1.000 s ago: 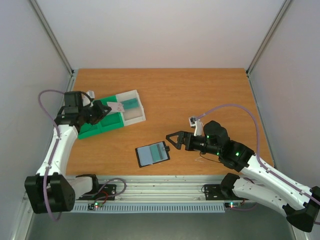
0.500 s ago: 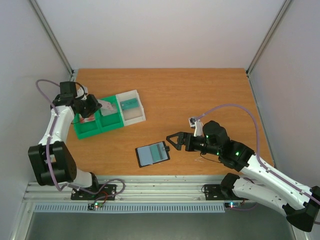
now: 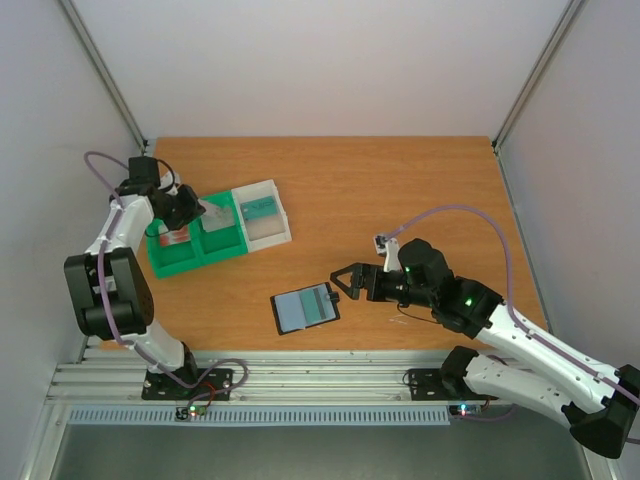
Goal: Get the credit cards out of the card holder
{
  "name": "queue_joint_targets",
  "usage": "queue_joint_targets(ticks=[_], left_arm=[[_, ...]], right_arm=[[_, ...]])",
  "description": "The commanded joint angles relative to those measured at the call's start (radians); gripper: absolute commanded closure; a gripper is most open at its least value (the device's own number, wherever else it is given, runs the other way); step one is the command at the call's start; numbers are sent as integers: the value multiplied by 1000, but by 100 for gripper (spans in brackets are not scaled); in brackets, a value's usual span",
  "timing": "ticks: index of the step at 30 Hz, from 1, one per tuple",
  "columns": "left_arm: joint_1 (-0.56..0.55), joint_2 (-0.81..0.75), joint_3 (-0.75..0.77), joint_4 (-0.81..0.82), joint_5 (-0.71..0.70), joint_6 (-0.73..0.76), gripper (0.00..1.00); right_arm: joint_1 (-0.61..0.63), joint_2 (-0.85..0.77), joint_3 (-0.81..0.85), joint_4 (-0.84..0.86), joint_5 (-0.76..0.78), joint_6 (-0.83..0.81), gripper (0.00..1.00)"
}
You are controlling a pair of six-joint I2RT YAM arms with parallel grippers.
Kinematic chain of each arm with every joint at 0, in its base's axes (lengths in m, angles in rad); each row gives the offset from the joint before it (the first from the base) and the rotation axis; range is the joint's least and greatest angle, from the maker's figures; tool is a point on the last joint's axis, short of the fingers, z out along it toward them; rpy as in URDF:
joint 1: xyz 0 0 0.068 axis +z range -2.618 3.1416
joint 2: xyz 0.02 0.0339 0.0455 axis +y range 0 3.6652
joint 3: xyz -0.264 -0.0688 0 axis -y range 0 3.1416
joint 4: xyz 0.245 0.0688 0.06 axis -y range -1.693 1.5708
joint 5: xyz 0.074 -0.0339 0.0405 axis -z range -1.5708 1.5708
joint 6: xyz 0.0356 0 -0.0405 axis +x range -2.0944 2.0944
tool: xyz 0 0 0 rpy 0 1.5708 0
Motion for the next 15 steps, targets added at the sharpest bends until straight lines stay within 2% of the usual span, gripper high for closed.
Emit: queue_joint_targets(ticks=[1, 4, 15], left_arm=[[4, 39, 38, 55, -5, -13, 99], [4, 56, 38, 54, -40, -13, 100], [4, 125, 40, 130, -9, -29, 100]], right_arm=[[1, -22, 40, -68, 48, -14, 2], [1, -44, 40, -78, 63, -19, 1], [1, -61, 43, -109, 92, -25, 2]])
